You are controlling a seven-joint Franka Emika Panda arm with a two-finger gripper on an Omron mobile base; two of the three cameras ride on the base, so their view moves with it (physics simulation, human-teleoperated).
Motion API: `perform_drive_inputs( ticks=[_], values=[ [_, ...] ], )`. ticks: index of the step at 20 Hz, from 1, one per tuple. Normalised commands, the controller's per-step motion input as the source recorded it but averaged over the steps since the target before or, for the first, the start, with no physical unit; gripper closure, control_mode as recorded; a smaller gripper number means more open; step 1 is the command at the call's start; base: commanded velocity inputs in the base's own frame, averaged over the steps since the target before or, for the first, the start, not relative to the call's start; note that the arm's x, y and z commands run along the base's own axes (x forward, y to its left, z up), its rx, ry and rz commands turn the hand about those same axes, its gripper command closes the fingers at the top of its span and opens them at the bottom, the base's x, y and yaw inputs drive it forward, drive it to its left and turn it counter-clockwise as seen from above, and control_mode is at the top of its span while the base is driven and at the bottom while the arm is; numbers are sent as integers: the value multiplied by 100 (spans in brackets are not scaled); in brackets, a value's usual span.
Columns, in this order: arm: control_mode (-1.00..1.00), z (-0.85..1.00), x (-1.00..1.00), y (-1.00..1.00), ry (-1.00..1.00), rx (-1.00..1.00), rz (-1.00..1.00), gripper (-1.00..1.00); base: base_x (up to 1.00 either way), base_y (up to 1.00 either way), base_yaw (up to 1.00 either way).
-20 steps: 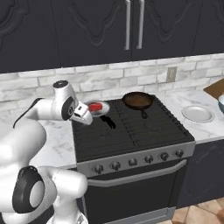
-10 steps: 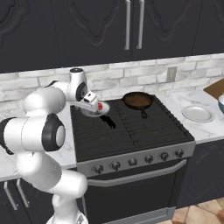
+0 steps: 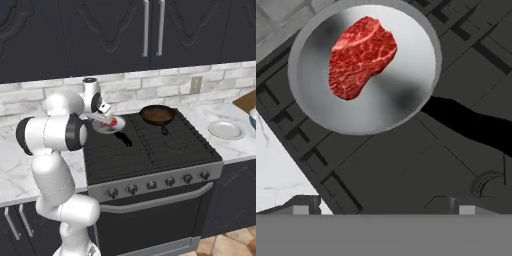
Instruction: Place one of the steaks on the plate and the other in the bowl. Then place the bowl in the fridge.
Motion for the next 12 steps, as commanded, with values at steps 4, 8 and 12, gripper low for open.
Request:
perform_drive_inputs(
  ticks=[4,8,12],
  values=[
    [-100,-4,76,4,3,0,0,-100,0,0,0],
    [-100,-10,71,14,3,0,0,-100,0,0,0],
    [-100,-36,53,1,2,0,0,-100,0,0,0]
  ],
)
